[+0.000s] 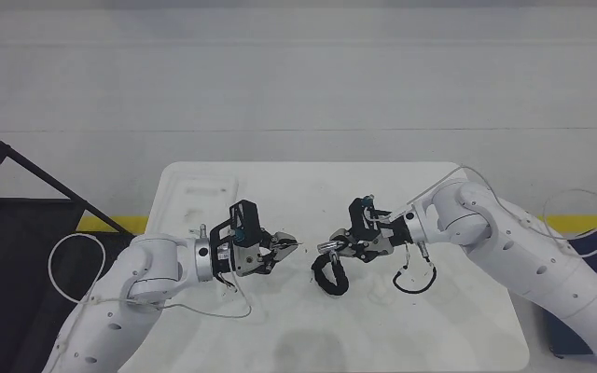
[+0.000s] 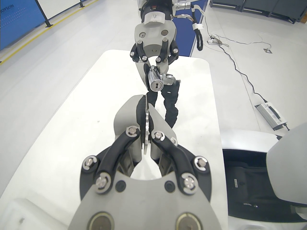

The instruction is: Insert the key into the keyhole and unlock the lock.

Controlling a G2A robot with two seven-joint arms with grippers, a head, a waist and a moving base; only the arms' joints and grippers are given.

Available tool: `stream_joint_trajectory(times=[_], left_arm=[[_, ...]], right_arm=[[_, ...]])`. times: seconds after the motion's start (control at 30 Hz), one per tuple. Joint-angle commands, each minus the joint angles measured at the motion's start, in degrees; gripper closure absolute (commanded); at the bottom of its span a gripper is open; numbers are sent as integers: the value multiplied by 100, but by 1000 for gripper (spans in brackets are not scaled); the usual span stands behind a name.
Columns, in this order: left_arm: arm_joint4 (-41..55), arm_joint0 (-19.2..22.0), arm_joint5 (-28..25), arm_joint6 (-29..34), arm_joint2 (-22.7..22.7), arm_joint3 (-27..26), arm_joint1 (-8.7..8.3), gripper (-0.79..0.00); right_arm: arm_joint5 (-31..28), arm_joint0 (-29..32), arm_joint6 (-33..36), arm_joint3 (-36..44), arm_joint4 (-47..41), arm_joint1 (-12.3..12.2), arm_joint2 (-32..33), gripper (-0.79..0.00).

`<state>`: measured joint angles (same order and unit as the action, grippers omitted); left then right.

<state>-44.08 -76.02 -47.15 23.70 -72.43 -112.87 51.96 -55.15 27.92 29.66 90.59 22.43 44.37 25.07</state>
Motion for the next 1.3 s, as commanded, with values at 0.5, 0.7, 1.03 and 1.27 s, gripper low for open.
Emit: stream_joint_trajectory(times=[0.5, 0.7, 1.03, 1.27], left_arm=[[106, -58, 22, 395, 154, -133, -28, 0], [74, 46, 125, 402, 321, -113, -2, 0], [-66, 190, 265, 376, 496, -78, 34, 0], [-115, 233, 288, 363, 550, -38, 45, 0]], right_arm=[[129, -2, 604, 145, -27, 149, 96, 0], [123, 25, 729, 180, -51, 181, 147, 0], [90, 92, 845, 179, -99, 220, 249, 0], [79, 162, 891, 160, -117, 229, 341, 0]])
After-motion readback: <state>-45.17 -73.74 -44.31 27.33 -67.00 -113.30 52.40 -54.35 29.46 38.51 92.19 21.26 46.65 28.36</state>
